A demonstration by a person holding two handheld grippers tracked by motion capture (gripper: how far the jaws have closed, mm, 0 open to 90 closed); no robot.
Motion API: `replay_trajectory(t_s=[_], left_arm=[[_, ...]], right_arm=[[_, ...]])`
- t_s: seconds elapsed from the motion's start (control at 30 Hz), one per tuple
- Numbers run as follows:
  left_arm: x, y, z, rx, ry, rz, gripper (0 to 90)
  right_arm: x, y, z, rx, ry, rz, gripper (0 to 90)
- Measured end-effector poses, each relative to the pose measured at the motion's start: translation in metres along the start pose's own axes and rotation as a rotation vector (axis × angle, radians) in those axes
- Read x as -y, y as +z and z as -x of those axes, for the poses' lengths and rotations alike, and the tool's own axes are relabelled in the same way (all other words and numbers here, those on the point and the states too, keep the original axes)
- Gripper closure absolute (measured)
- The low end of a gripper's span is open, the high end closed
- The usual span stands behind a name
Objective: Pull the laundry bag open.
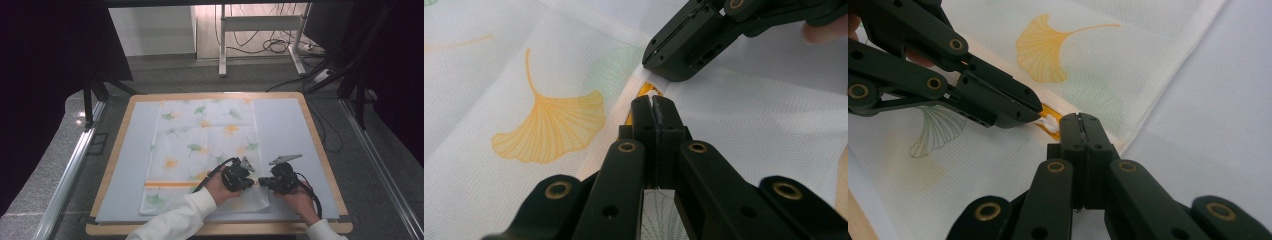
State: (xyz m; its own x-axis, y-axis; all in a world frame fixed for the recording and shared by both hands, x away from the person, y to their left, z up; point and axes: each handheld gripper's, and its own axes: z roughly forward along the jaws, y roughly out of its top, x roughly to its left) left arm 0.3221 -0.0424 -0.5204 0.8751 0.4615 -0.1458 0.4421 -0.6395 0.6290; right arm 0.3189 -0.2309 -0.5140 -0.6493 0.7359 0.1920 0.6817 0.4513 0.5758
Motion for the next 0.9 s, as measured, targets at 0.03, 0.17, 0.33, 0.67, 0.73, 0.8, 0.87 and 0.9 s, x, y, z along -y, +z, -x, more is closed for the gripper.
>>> replay_trajectory(t_s=[0.03, 0.17, 0.33, 0.67, 0.73, 0.8, 0.87, 0.9], left_arm=[[0.000, 0.000, -0.001, 0.002, 0.002, 0.000, 90.0], [0.002, -0.001, 0.000, 0.002, -0.008, 0.008, 90.0], [0.007, -0.005, -0.004, 0.001, -0.024, 0.009, 90.0], [0.012, -0.009, -0.006, -0.004, -0.023, 0.012, 90.0], [0.015, -0.011, -0.008, 0.003, -0.033, 0.015, 90.0], [0.016, -0.013, -0.009, 0.002, -0.039, 0.014, 90.0], [0.017, -0.014, -0.009, -0.003, -0.036, 0.013, 90.0], [0.018, -0.014, -0.009, -0.005, -0.037, 0.013, 90.0]], right_arm=[[0.000, 0.000, 0.000, 0.000, -0.003, 0.000, 90.0], [0.000, 0.000, 0.000, 0.000, -0.006, 0.000, 90.0], [0.000, 0.000, 0.000, -0.001, -0.013, 0.003, 90.0], [0.001, 0.000, 0.000, 0.000, -0.020, 0.003, 90.0], [0.001, 0.000, 0.000, -0.001, -0.021, 0.004, 90.0], [0.001, 0.000, 0.001, -0.002, -0.023, 0.005, 90.0], [0.001, 0.000, 0.000, -0.001, -0.024, 0.006, 90.0], [0.001, 0.000, 0.000, -0.001, -0.024, 0.006, 90.0]])
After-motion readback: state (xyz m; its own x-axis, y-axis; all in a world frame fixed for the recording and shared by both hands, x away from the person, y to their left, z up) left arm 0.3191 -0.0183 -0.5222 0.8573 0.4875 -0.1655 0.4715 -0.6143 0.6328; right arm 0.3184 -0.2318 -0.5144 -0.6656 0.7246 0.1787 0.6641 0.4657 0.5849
